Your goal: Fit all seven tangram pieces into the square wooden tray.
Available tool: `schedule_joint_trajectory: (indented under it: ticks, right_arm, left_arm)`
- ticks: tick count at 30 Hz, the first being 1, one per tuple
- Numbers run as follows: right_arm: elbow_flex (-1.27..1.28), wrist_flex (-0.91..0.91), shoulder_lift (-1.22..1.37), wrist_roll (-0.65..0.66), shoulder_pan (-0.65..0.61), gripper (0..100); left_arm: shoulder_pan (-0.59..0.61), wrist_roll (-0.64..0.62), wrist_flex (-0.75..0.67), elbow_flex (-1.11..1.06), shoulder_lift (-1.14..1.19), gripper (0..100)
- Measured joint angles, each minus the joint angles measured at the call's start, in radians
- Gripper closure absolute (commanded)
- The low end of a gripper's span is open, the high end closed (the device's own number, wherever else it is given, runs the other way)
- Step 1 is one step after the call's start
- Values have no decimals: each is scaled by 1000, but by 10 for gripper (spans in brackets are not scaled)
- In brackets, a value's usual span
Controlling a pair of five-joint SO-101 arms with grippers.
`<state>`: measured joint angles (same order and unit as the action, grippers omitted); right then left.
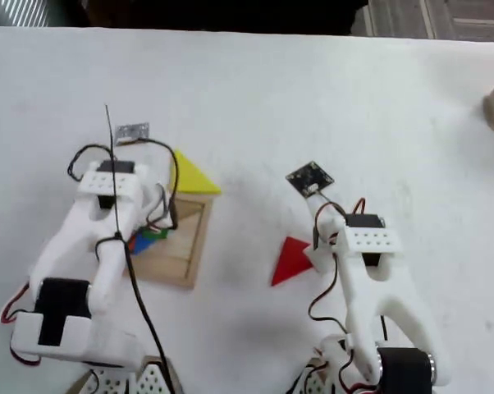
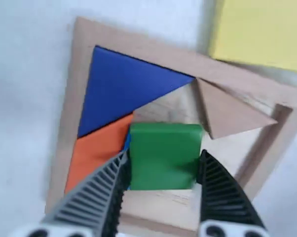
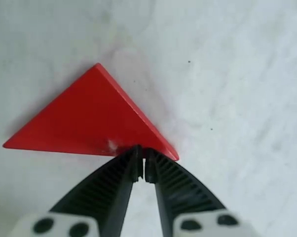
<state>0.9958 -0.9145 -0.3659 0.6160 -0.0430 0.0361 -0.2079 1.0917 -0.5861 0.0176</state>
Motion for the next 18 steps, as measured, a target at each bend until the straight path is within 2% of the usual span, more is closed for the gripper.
schedule_joint_trajectory:
  ticks: [9,16,18]
  right_arm:
    - [0,0,0,0,0,981]
    - [0,0,0,0,0,981]
    - [0,0,0,0,0,981]
  left_arm:
    - [8,-135,-11,0,-14,710]
    - [28,-184,144,87,-14,711]
    - [51,-184,180,110,-14,754]
